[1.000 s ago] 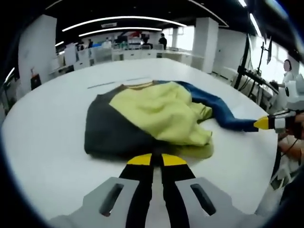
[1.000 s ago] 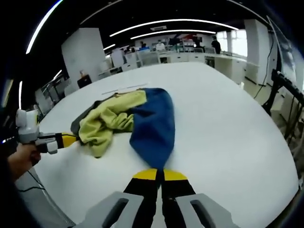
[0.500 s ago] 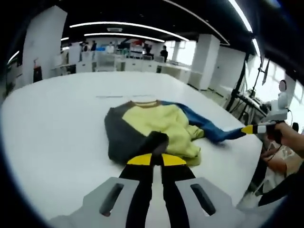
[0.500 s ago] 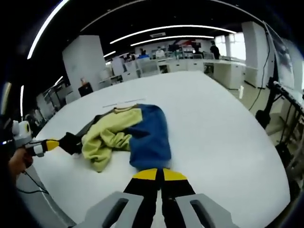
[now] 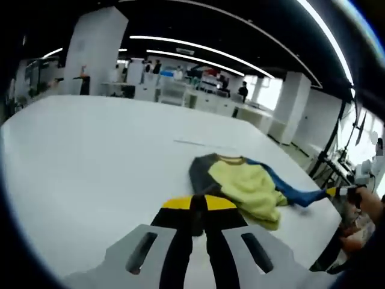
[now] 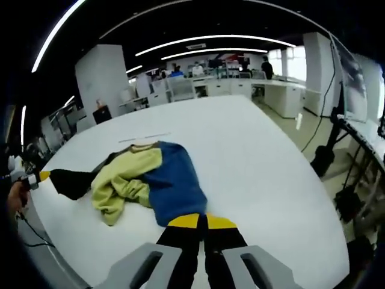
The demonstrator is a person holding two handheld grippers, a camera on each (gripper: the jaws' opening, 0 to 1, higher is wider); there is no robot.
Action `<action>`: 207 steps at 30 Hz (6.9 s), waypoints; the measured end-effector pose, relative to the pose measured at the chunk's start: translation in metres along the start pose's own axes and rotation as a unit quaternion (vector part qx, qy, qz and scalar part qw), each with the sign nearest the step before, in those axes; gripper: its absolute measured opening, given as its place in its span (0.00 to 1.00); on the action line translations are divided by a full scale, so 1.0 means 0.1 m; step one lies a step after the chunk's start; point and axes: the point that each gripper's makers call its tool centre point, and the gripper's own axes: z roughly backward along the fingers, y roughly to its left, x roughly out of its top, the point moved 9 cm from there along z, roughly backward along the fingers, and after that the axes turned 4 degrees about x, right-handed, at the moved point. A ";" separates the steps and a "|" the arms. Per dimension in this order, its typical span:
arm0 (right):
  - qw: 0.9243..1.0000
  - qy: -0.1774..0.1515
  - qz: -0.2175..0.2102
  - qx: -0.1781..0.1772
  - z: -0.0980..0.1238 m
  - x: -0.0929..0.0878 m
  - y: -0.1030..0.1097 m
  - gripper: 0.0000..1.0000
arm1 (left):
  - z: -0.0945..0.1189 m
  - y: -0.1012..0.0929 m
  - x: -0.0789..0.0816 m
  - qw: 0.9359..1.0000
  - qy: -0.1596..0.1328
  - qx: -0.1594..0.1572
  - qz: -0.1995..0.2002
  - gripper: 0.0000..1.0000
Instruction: Fold the garment on the visible template until the final outline fits inside the template.
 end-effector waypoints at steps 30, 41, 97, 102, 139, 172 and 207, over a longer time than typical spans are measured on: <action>0.996 0.045 -0.043 -0.069 -0.22 0.24 -0.86 0.00 | -0.29 1.06 -0.05 0.992 0.028 0.111 0.054 0.02; 0.991 0.100 -0.059 -0.073 -0.31 0.27 -1.09 0.00 | -0.31 1.20 -0.08 0.988 0.032 0.121 0.086 0.02; 0.993 0.105 0.029 0.042 -0.57 0.44 -0.98 0.70 | -0.39 1.21 0.09 0.995 0.013 0.060 -0.079 0.50; 0.992 0.080 0.023 0.091 -0.60 0.52 -0.80 0.78 | -0.32 1.00 0.13 0.995 0.000 0.028 -0.092 0.59; 0.900 0.080 0.255 0.344 -0.78 0.29 1.23 0.88 | -0.01 -0.31 -0.07 0.967 0.014 -0.173 -0.186 0.99; 0.855 0.110 0.396 0.316 -1.29 -0.41 1.86 0.30 | 0.11 -0.72 -0.48 0.947 0.054 -0.214 -0.233 0.95; 0.905 0.085 0.232 0.347 -1.37 0.58 1.73 0.02 | 0.02 -0.68 -0.59 0.946 0.079 -0.211 -0.235 0.90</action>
